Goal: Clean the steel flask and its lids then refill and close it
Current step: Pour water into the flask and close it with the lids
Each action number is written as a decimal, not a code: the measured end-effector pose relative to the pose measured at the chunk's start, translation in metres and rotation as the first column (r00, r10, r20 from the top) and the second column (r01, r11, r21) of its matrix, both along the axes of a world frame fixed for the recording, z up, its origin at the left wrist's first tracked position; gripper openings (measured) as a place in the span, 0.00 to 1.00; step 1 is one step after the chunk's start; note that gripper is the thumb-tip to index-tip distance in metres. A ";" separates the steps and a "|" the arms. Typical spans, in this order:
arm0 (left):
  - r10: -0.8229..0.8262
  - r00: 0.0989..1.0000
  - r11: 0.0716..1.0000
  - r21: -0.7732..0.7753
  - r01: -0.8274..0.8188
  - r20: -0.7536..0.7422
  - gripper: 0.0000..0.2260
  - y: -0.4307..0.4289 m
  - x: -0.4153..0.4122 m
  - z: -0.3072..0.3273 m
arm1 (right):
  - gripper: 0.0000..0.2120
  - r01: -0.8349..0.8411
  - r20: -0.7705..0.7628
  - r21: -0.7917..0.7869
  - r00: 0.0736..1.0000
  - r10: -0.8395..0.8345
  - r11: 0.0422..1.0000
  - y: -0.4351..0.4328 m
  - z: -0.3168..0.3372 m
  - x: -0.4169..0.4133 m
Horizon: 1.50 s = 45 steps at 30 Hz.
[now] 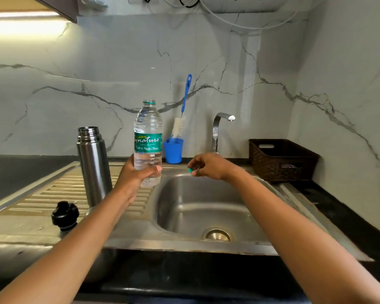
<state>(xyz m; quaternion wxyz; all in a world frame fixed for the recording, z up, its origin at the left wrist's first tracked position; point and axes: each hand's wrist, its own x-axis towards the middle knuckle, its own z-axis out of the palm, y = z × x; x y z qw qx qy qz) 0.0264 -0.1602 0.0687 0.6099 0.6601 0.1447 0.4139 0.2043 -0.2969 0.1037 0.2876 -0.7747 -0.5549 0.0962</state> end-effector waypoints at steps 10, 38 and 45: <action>0.120 0.993 0.993 -0.002 -0.120 -0.003 0.22 0.035 -0.095 0.007 | 0.19 -0.316 -0.061 -0.177 0.949 0.310 0.932 0.069 -0.071 -0.105; -0.073 0.996 0.997 -0.039 0.071 -0.050 0.21 -0.028 0.016 -0.014 | 0.26 0.082 -0.620 0.532 0.716 0.321 0.843 0.041 0.036 -0.067; 0.460 0.862 0.839 0.214 -0.500 0.211 0.24 0.016 -0.025 0.016 | 0.26 0.133 -0.580 0.613 0.745 0.329 0.779 0.055 0.036 -0.063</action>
